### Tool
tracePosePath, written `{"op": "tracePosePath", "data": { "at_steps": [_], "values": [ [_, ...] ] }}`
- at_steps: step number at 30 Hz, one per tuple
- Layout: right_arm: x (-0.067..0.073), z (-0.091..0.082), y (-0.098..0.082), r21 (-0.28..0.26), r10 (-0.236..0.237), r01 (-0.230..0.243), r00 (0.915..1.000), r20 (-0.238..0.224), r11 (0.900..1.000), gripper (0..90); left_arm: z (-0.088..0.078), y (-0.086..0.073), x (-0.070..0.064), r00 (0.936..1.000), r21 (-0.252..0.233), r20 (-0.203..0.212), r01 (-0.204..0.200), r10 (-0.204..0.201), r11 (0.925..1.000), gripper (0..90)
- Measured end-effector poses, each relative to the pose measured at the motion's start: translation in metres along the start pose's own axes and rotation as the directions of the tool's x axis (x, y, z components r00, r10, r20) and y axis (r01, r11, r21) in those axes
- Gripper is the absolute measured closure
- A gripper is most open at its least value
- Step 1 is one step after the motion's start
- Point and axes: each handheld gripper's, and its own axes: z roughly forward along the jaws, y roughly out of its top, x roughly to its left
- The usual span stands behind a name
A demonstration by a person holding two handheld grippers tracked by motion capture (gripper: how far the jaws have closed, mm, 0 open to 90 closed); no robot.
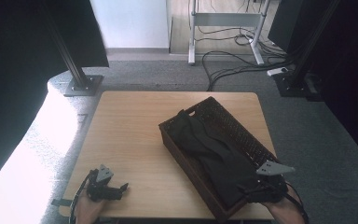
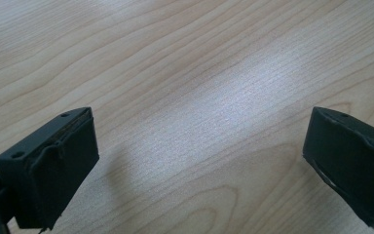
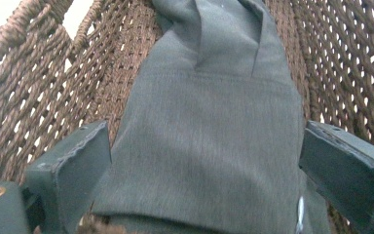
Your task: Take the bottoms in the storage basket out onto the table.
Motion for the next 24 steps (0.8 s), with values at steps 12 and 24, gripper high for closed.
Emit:
{"op": "tracePosePath", "data": {
  "at_steps": [12,24],
  "values": [
    [-0.014,0.019,0.045,-0.020,-0.009,0.009,1.0000,-0.004,1.000,0.0,-0.001,0.000,0.001,1.0000,-0.004,0.003,0.006,-0.006,1.0000,0.0],
    [-0.024,0.059,0.080,0.002,-0.075,0.075,0.9968,-0.027,0.997,0.0,-0.002,0.000,0.001,1.0000,-0.011,-0.002,0.003,-0.003,0.9999,0.0]
  ]
}}
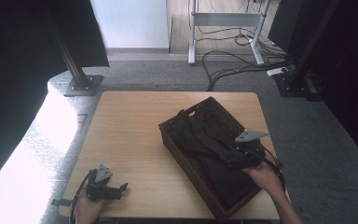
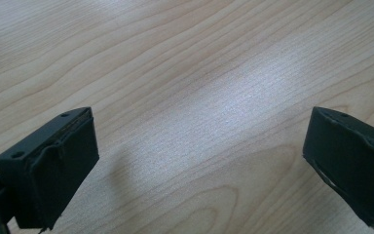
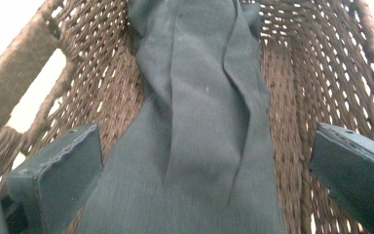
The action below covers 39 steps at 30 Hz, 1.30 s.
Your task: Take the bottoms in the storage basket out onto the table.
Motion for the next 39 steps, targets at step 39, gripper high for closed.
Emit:
{"op": "tracePosePath", "data": {
  "at_steps": [39],
  "values": [
    [-0.009,0.156,0.034,0.323,-0.045,0.071,0.9953,-0.086,0.944,0.0,0.000,0.000,0.000,1.0000,-0.005,-0.003,0.000,0.000,1.0000,0.0]
  ]
}}
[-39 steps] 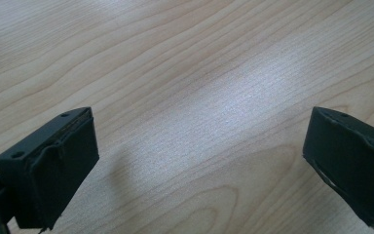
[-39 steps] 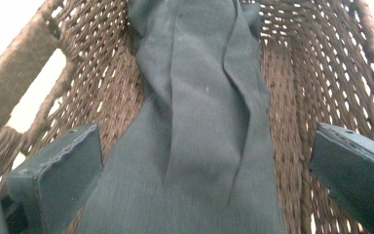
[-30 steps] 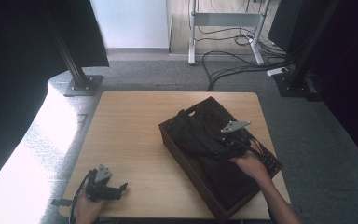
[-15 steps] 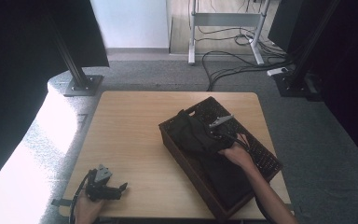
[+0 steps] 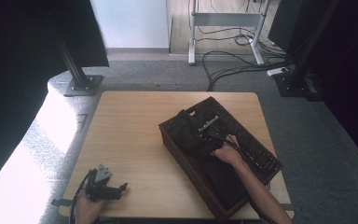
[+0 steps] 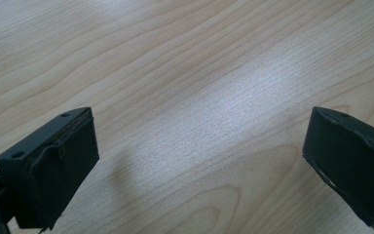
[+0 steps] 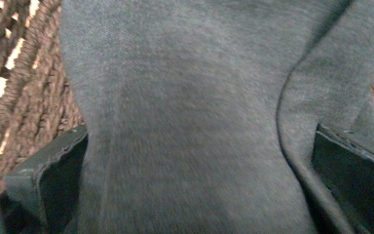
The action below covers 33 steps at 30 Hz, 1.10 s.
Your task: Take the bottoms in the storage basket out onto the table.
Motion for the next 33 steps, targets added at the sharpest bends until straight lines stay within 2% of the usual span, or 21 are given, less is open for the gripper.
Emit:
{"op": "tracePosePath", "data": {
  "at_steps": [4,8,11,15,18,25,27,28,29,30,33],
  "values": [
    [0.001,0.003,0.002,0.018,-0.007,0.006,0.9997,0.021,1.000,0.0,0.000,0.000,0.000,1.0000,0.001,0.000,0.001,-0.001,1.0000,0.0],
    [-0.007,0.002,-0.002,0.025,0.028,-0.029,0.9983,0.052,0.999,0.0,0.000,0.000,0.000,1.0000,0.002,0.000,0.000,0.000,1.0000,0.0],
    [-0.011,0.005,-0.005,0.029,0.064,-0.065,0.9977,0.023,0.997,0.0,0.001,0.000,0.000,1.0000,0.006,-0.001,-0.002,0.002,1.0000,0.0],
    [-0.009,0.010,-0.004,0.050,0.060,-0.060,0.9982,-0.001,0.997,0.0,0.001,0.000,-0.001,1.0000,0.010,-0.001,-0.006,0.006,0.9999,0.0],
    [-0.004,0.015,0.001,0.076,0.065,-0.065,0.9979,0.009,0.995,0.0,0.002,0.000,-0.001,1.0000,0.010,0.000,-0.006,0.006,0.9999,0.0],
    [-0.005,0.022,0.007,0.073,0.087,-0.086,0.9961,-0.011,0.994,0.0,0.002,0.000,-0.001,1.0000,0.009,0.000,-0.009,0.009,0.9999,0.0],
    [-0.007,0.021,0.007,0.068,0.105,-0.104,0.9942,-0.022,0.992,6.9,0.001,0.000,-0.001,1.0000,0.008,0.000,-0.009,0.009,0.9999,0.0],
    [-0.007,0.021,0.007,0.068,0.105,-0.104,0.9942,-0.022,0.992,6.9,0.001,0.000,-0.001,1.0000,0.008,0.000,-0.009,0.009,0.9999,0.0],
    [-0.008,0.019,0.007,0.062,0.116,-0.115,0.9930,-0.021,0.991,12.5,0.001,0.000,-0.001,1.0000,0.008,0.000,-0.009,0.009,0.9999,0.0],
    [-0.007,0.015,0.006,0.055,0.125,-0.123,0.9917,-0.029,0.991,22.7,0.001,0.000,-0.001,1.0000,0.009,0.000,-0.009,0.009,0.9999,0.0],
    [-0.001,0.011,0.007,0.046,0.114,-0.112,0.9931,-0.030,0.993,38.7,0.002,0.000,-0.001,1.0000,0.009,-0.001,-0.009,0.009,0.9999,0.0]
  ]
}}
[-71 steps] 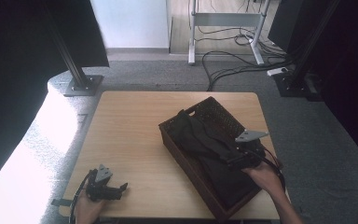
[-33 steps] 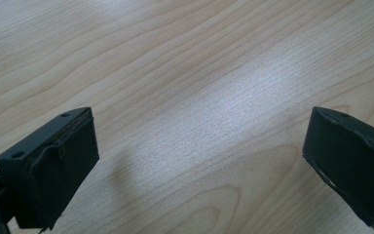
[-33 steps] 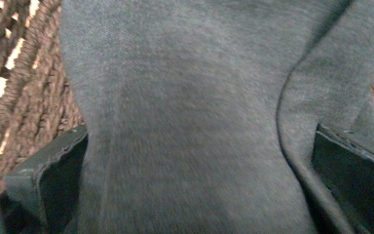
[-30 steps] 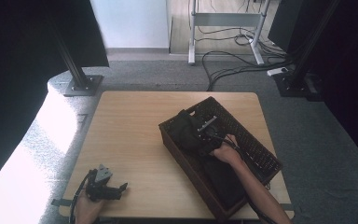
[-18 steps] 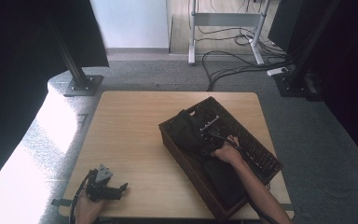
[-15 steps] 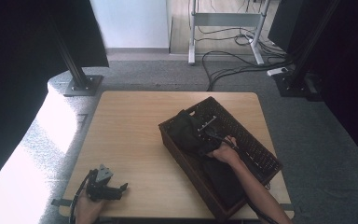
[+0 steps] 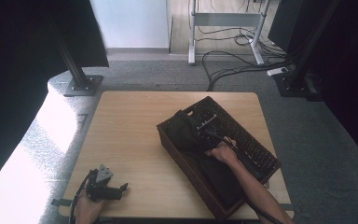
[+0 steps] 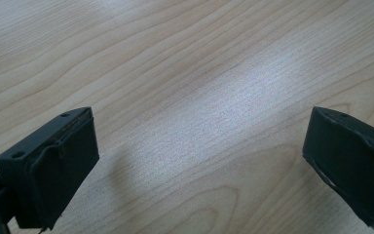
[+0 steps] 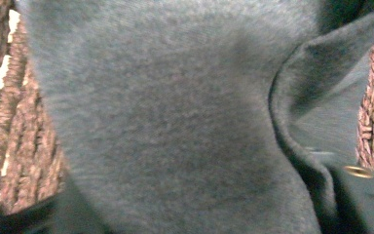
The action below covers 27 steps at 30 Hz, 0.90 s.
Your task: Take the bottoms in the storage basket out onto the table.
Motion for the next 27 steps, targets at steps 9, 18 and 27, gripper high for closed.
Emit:
{"op": "tracePosePath", "data": {
  "at_steps": [9,18,27],
  "values": [
    [0.009,-0.009,-0.003,-0.043,-0.044,0.046,0.9984,0.035,0.998,61.6,-0.002,0.000,0.001,1.0000,-0.002,0.000,0.001,-0.001,1.0000,0.0],
    [0.010,-0.020,-0.008,-0.118,-0.018,0.023,0.9989,0.043,0.993,63.9,-0.003,0.000,0.001,1.0000,-0.011,-0.008,0.003,-0.003,0.9999,0.1],
    [0.010,-0.037,-0.011,-0.227,0.000,0.007,0.9996,0.029,0.974,64.3,-0.003,0.000,0.001,0.9999,-0.014,-0.013,0.003,-0.003,0.9999,0.1]
  ]
}}
